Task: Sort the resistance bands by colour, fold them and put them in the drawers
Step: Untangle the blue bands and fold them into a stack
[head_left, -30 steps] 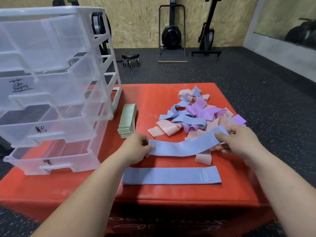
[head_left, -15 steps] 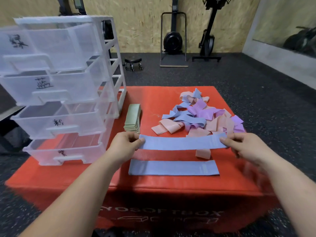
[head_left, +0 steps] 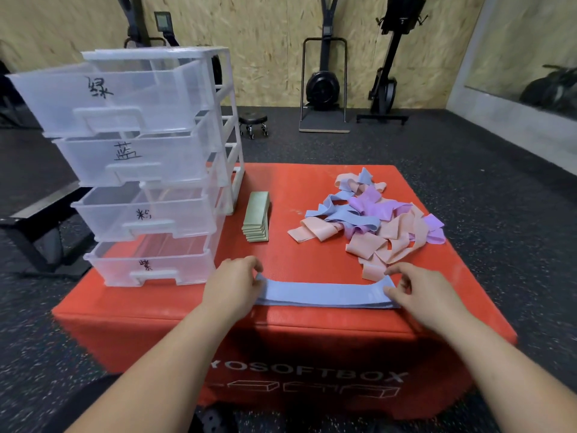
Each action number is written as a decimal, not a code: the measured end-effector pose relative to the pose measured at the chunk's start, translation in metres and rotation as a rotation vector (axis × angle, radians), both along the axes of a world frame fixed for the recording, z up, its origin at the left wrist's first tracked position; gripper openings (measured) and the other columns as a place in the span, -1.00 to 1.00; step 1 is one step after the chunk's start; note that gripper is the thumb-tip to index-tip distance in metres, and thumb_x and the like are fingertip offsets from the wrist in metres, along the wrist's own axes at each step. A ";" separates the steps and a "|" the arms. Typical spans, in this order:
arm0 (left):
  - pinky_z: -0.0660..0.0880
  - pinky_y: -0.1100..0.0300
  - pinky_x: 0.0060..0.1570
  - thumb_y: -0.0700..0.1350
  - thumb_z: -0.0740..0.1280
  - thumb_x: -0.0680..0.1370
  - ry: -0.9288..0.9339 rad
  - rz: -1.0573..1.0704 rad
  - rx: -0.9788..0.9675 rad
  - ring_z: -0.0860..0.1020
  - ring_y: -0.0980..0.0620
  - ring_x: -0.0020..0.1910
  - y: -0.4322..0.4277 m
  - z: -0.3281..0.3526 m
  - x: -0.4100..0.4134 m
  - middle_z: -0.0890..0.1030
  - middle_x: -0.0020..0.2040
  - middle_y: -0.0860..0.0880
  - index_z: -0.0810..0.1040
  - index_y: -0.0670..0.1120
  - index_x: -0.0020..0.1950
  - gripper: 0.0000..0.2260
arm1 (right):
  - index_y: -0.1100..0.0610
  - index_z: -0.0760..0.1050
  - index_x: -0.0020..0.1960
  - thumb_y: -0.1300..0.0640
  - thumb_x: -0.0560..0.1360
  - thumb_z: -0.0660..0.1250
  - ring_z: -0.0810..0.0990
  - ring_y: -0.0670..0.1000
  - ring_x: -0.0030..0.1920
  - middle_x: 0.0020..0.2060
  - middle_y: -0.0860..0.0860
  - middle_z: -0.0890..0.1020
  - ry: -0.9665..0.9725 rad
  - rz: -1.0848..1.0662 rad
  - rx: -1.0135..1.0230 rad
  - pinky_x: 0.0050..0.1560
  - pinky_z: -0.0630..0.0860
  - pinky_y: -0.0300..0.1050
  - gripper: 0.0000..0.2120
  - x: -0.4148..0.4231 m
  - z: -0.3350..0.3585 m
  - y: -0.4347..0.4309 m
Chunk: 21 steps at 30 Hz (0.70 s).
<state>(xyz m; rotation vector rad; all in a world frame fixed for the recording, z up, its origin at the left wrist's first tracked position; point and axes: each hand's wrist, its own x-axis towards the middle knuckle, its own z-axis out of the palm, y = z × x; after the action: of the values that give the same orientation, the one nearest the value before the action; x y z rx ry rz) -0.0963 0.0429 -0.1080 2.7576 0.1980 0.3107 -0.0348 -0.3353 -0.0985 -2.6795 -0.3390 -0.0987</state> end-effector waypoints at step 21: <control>0.42 0.23 0.11 0.06 0.64 0.39 0.185 -0.315 -0.024 0.51 0.13 0.16 0.018 0.011 0.002 0.59 0.24 0.22 0.54 0.18 0.41 -0.39 | -0.23 0.56 0.28 -0.03 0.30 0.68 0.60 -0.18 0.08 0.12 -0.27 0.60 0.184 0.238 -0.098 0.19 0.54 -0.16 -0.40 0.016 0.007 -0.019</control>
<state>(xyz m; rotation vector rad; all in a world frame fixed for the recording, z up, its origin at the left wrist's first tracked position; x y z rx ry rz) -0.0943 0.0607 -0.0970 2.7363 -0.1851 -0.0291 -0.0191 -0.3544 -0.0915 -2.6940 -0.6129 0.2404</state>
